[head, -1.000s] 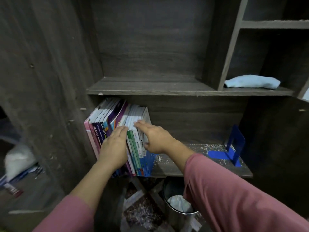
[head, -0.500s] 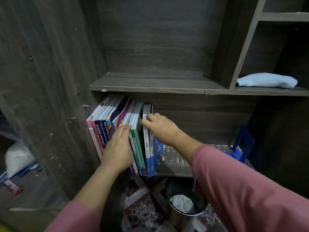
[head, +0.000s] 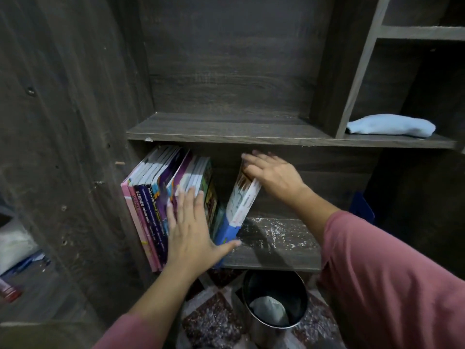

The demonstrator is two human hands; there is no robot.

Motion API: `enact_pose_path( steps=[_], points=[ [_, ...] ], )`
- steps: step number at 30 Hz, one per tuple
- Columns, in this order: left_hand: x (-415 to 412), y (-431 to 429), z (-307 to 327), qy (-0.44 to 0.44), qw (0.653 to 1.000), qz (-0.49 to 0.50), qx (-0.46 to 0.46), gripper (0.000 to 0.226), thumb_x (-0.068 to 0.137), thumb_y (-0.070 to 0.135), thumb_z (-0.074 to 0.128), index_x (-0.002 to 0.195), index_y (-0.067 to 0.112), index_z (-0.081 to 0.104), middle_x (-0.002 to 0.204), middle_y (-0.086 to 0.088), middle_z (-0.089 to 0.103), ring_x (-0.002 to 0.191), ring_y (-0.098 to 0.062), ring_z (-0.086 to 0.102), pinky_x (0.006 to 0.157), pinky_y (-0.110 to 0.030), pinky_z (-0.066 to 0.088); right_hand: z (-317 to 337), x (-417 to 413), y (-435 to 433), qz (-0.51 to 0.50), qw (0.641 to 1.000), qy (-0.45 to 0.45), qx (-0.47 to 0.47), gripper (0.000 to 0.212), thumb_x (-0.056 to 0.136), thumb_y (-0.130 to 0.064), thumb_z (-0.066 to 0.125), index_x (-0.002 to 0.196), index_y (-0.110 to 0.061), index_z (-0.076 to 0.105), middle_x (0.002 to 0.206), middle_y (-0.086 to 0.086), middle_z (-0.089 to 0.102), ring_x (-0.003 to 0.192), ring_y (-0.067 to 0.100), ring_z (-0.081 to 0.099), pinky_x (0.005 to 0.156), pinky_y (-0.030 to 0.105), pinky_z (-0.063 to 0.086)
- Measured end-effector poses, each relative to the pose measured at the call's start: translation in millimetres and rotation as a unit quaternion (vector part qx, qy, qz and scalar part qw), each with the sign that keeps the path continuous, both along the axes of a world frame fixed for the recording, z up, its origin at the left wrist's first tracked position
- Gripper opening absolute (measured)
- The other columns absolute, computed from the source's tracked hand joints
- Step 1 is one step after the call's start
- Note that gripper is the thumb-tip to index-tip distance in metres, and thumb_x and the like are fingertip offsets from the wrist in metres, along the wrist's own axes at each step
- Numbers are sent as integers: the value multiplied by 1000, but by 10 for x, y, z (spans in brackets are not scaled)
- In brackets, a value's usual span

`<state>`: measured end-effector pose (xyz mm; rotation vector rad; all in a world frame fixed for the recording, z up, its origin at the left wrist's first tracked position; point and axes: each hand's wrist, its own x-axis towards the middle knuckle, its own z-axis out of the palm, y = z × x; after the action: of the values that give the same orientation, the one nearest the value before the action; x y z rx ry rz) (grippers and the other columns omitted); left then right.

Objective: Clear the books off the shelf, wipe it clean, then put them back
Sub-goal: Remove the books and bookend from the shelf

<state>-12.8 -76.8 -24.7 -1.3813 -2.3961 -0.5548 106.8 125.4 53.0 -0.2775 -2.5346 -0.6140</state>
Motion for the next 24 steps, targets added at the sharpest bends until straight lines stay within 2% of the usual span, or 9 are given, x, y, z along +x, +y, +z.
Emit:
enact_pose_path(
  steps=[2, 4, 6, 10, 13, 15, 17, 19, 24],
  points=[
    [171, 100, -104, -2, 999, -32, 33, 121, 60, 80, 64, 148, 6, 28, 155, -12, 28, 146, -27, 20, 119, -45, 15, -6, 236, 46, -6, 996, 88, -24, 20, 84, -14, 61, 103, -11, 68, 126, 8, 65, 112, 29, 64, 87, 48, 56],
    [315, 181, -100, -53, 997, -30, 49, 94, 66, 47, 80, 143, 11, 40, 141, -9, 49, 132, -28, 45, 107, -43, 37, -6, 481, 32, -9, 983, 168, -68, 21, 83, -25, 60, 99, -13, 69, 118, 2, 69, 106, 22, 67, 75, 39, 60],
    [472, 248, 47, -99, 995, -9, 19, 68, 72, 23, 73, 135, 23, 47, 121, -6, 63, 108, -30, 61, 88, -39, 50, -6, 765, -34, -42, 978, 186, -88, 27, 81, -33, 60, 99, -16, 69, 113, -3, 71, 105, 17, 68, 64, 31, 59],
    [690, 391, 364, -46, 995, -54, -65, 55, 76, 15, 60, 126, 37, 54, 105, -3, 67, 95, -31, 64, 76, -36, 51, 82, 1310, -276, -237, 945, 119, -191, 33, 75, -31, 73, 104, -22, 60, 103, -5, 67, 98, 22, 63, 72, 32, 48],
    [916, 507, 568, 7, 984, -148, -94, 46, 78, 23, 60, 119, 42, 56, 103, 1, 68, 96, -29, 63, 75, -33, 49, 117, 1732, -538, -336, 919, 91, -186, 25, 77, -22, 66, 100, -23, 56, 97, -2, 63, 100, 26, 58, 101, 44, 37],
    [1167, 589, 719, 32, 965, -223, -134, 42, 80, 29, 60, 118, 45, 54, 101, 4, 67, 95, -28, 63, 76, -34, 48, 92, 1994, -748, -373, 907, 27, -196, 29, 80, -31, 68, 107, -26, 56, 104, -4, 61, 107, 23, 56, 109, 51, 30],
    [1512, 681, 830, 80, 934, -296, -183, 41, 80, 30, 59, 118, 44, 55, 101, 4, 66, 94, -27, 62, 73, -34, 48, 28, 2271, -956, -393, 889, -22, -233, 32, 83, -40, 66, 111, -29, 55, 104, -4, 61, 97, 20, 58, 95, 42, 42],
    [1950, 754, 880, 139, 896, -361, -219, 35, 81, 28, 59, 114, 38, 57, 102, 2, 64, 95, -28, 61, 70, -33, 43, -65, 2583, -1139, -411, 869, -39, -274, 32, 83, -45, 61, 111, -31, 54, 100, -3, 62, 88, 23, 60, 70, 32, 40],
    [3058, 918, 582, 180, 804, -501, -265, 35, 84, 27, 61, 117, 38, 59, 105, 2, 63, 97, -27, 61, 68, -33, 41, -504, 3463, -1398, -484, 786, -36, -383, 25, 83, -44, 58, 101, -27, 56, 94, 1, 62, 91, 29, 64, 64, 31, 38]
  ],
)
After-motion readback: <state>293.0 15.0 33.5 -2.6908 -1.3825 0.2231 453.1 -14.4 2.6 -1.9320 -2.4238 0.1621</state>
